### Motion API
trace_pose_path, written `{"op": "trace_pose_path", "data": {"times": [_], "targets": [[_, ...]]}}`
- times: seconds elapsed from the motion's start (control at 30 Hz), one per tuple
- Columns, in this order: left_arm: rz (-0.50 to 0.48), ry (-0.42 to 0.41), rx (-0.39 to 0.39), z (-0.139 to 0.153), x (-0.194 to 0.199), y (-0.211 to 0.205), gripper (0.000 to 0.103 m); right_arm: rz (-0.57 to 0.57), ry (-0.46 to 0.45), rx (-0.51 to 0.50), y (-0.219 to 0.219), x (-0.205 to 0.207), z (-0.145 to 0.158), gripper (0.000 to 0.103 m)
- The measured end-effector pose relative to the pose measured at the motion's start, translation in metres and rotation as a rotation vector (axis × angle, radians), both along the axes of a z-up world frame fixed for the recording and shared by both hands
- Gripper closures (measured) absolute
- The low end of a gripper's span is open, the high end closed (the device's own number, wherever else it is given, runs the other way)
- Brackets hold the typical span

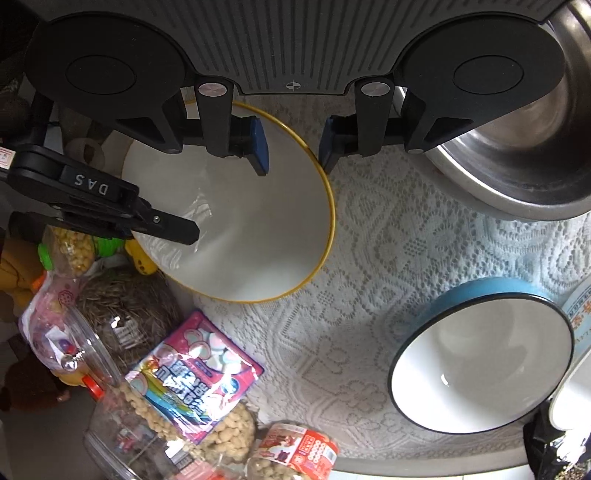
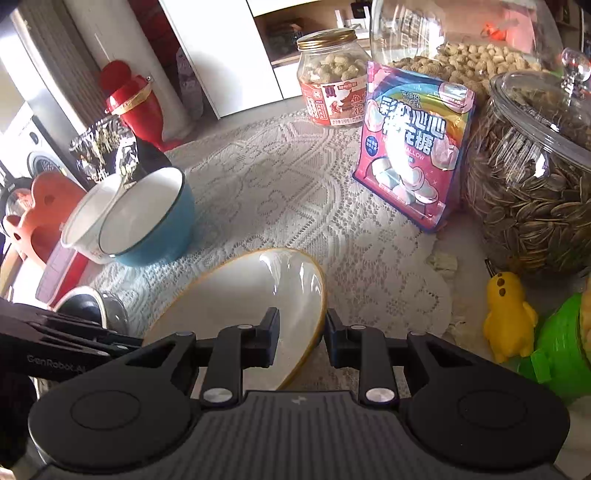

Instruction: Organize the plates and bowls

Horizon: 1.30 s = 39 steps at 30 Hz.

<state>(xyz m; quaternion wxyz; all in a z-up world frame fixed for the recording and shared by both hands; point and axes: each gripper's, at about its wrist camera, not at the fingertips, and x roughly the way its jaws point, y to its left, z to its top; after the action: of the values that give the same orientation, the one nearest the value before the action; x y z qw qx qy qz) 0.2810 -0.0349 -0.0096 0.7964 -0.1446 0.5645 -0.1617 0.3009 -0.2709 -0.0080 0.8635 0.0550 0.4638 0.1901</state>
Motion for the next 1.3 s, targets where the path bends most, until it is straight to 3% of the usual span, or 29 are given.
{"op": "trace_pose_path", "data": {"times": [0.13, 0.23, 0.3, 0.37, 0.43, 0.5, 0.63, 0.73, 0.83, 0.9, 1.03, 1.1, 1.17, 1.3], "targets": [[-0.021, -0.027, -0.047, 0.006, -0.004, 0.006, 0.071, -0.004, 0.021, -0.047, -0.001, -0.008, -0.007, 0.073], [0.023, -0.131, -0.079, 0.022, -0.010, 0.027, 0.073, -0.008, 0.067, -0.060, -0.006, -0.011, -0.010, 0.072], [0.100, -0.182, -0.081, 0.032, -0.010, 0.051, 0.073, -0.018, 0.053, -0.085, -0.008, -0.011, -0.005, 0.072], [0.215, -0.215, -0.033, 0.039, -0.007, 0.080, 0.073, -0.036, 0.002, -0.117, -0.007, -0.008, 0.009, 0.072], [0.344, -0.201, 0.018, 0.039, -0.004, 0.110, 0.073, -0.048, -0.048, -0.127, -0.002, -0.001, 0.023, 0.072], [0.448, -0.180, 0.021, 0.035, -0.002, 0.136, 0.073, -0.042, -0.074, -0.114, 0.009, 0.009, 0.034, 0.072], [0.550, -0.162, -0.007, 0.026, 0.006, 0.162, 0.073, 0.017, -0.075, -0.064, 0.057, 0.038, 0.039, 0.072], [0.549, -0.148, -0.032, 0.018, 0.019, 0.165, 0.072, 0.037, -0.024, -0.005, 0.094, 0.066, 0.032, 0.072], [0.541, -0.145, -0.006, 0.013, 0.030, 0.162, 0.072, 0.053, 0.030, 0.039, 0.128, 0.098, 0.021, 0.072], [0.530, -0.139, 0.006, 0.009, 0.036, 0.159, 0.072, 0.045, 0.016, 0.037, 0.147, 0.113, 0.014, 0.064], [0.490, -0.125, 0.009, 0.000, 0.053, 0.154, 0.069, 0.054, 0.067, 0.013, 0.172, 0.141, -0.008, 0.064], [0.474, -0.114, 0.037, -0.002, 0.061, 0.151, 0.069, 0.072, 0.148, 0.051, 0.177, 0.152, -0.022, 0.067], [0.453, -0.102, 0.067, -0.003, 0.068, 0.146, 0.068, 0.092, 0.220, 0.117, 0.177, 0.156, -0.031, 0.078], [0.410, -0.071, 0.085, 0.002, 0.072, 0.134, 0.068, 0.106, 0.168, 0.091, 0.168, 0.140, -0.020, 0.078]]}}
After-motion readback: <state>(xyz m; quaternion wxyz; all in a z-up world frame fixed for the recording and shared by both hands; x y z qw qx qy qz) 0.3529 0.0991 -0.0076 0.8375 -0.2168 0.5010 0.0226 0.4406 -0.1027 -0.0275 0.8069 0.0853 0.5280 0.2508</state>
